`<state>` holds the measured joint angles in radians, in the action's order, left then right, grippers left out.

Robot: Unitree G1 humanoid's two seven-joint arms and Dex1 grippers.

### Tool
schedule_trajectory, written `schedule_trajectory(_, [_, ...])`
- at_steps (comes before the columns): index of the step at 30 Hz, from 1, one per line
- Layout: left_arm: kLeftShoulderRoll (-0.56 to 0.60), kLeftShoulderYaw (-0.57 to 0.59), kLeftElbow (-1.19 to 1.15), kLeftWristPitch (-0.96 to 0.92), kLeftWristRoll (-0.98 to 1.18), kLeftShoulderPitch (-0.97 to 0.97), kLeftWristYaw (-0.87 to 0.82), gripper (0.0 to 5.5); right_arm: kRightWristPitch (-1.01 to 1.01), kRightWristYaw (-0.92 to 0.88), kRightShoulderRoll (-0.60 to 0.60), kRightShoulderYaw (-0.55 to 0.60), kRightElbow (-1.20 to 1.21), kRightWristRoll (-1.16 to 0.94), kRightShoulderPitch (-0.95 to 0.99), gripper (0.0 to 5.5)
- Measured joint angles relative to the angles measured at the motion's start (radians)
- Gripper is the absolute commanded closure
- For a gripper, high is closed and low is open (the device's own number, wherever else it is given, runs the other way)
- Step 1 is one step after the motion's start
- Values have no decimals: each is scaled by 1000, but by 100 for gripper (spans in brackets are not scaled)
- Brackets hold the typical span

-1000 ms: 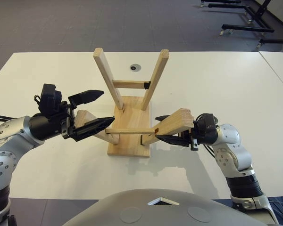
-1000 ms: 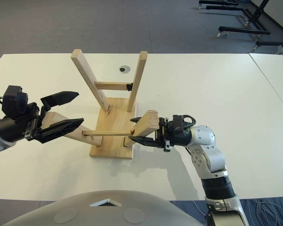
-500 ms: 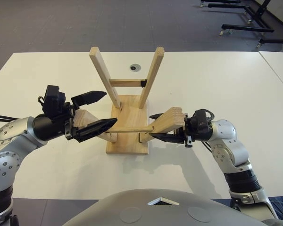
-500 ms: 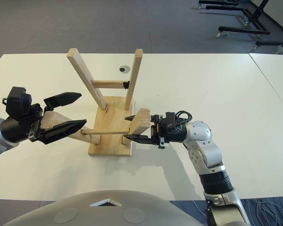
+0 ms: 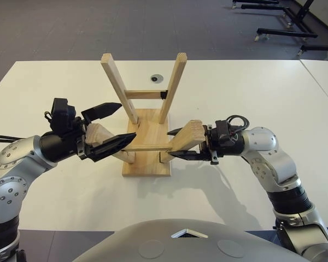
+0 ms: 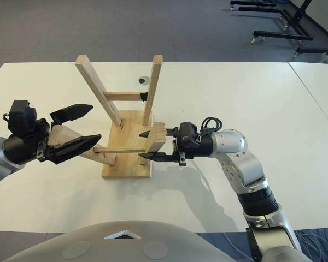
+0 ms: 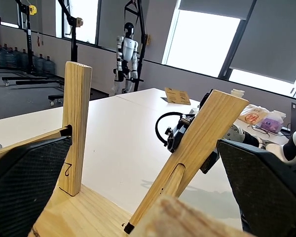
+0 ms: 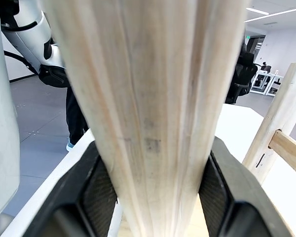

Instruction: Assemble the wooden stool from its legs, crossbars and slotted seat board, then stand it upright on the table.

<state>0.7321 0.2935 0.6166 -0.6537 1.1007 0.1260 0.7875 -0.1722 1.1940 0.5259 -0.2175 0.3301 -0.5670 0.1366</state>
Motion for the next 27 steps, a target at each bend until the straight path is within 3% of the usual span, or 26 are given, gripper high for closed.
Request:
schedule_trajectory(17, [-105,-156,-12,7,-88,-100,-26,10,-19,-7,49,15,-65,9,60,345])
schedule_trajectory(26, [-111,-167,-54,11,-102,-127,-5,10,-44,-11,49,15,-75,12,88,345])
schedule_trajectory(27, [-117,-171,-60,19,-106,-119,-1,10,-50,-23,46,16,-70,12,90,316])
